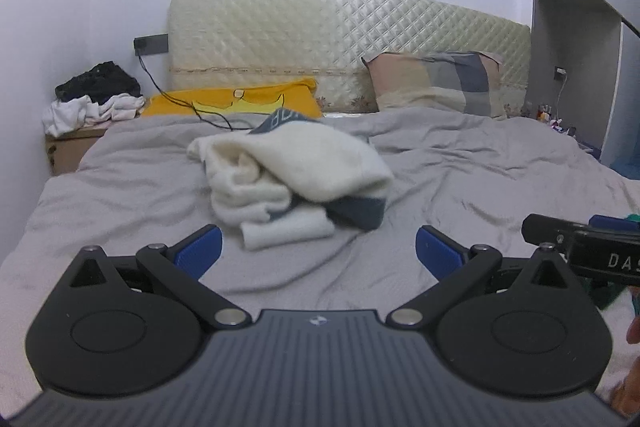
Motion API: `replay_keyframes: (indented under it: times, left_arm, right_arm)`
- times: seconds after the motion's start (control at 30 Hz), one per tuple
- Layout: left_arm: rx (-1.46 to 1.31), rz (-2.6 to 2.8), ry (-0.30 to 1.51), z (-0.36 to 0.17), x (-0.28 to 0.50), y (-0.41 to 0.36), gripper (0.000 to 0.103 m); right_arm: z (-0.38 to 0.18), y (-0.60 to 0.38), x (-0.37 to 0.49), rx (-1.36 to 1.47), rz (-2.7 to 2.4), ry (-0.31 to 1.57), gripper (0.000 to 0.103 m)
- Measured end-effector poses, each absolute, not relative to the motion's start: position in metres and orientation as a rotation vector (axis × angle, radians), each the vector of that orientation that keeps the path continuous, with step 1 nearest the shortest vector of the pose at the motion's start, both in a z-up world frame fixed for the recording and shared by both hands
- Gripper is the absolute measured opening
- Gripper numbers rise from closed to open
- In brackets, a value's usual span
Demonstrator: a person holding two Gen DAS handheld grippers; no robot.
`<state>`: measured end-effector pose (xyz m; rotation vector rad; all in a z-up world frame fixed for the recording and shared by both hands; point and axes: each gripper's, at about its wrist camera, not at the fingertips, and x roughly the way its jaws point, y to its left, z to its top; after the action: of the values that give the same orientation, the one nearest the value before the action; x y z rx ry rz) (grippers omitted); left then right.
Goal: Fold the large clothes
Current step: 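Reach both grippers into the cream blanket and close on its edges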
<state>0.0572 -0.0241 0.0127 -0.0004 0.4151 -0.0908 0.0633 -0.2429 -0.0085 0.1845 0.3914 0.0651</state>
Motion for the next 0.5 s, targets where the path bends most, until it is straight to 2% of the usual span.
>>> replay_keyframes:
  times: [0.3,0.5]
  left_arm:
    - [-0.112,-0.109,0.515,0.017,0.13,-0.022,0.103]
    - [-0.242,-0.147,0.566,-0.005,0.188,-0.016,0.103]
  right_arm:
    - [0.013,-0.265,0.123,0.345,0.126,0.437,0.103]
    - [-0.005,-0.27,0.197,0.427,0.168,0.539,0.103]
